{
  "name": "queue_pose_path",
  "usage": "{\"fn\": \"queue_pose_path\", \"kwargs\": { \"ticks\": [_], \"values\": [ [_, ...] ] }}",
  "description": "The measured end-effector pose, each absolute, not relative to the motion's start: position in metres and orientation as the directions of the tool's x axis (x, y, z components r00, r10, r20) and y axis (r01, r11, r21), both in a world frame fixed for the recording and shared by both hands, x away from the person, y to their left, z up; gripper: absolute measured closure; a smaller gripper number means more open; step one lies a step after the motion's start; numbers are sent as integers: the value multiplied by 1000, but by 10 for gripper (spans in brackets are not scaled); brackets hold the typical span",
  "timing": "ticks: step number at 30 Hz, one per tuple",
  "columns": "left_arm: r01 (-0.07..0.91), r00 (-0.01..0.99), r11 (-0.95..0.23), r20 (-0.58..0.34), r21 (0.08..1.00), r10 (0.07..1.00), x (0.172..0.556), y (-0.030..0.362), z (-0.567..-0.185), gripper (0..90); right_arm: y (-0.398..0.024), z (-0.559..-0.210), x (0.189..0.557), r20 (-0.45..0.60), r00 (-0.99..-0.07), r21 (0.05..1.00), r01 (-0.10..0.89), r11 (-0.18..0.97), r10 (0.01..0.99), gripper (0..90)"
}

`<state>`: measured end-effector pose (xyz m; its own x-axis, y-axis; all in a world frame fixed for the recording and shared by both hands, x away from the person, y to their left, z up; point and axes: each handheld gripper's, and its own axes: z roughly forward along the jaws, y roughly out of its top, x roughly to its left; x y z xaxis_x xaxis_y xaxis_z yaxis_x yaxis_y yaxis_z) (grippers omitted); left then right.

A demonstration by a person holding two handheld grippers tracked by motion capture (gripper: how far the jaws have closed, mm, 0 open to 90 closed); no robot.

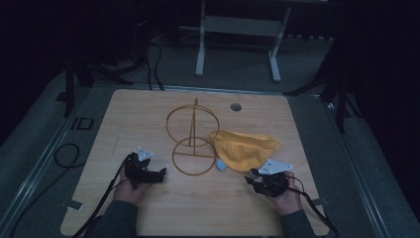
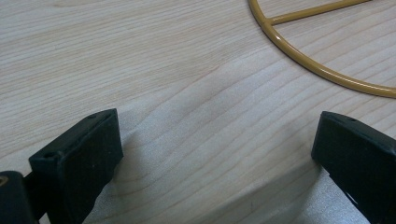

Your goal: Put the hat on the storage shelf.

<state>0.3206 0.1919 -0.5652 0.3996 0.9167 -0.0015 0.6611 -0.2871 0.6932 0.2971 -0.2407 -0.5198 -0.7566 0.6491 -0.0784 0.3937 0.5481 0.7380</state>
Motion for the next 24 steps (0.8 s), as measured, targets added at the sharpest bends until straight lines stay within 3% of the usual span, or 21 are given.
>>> {"fn": "queue_pose_path", "kwargs": {
  "ticks": [13,24],
  "values": [
    [661,400,-289,0,692,916,321,192,-565,19,-246,-522,306,-174,-760,706,347,618,626,553],
    [661,400,-287,-1,693,917,321,192,-565,19,-252,-537,314,-123,-769,661,408,629,628,543]
  ]
}}
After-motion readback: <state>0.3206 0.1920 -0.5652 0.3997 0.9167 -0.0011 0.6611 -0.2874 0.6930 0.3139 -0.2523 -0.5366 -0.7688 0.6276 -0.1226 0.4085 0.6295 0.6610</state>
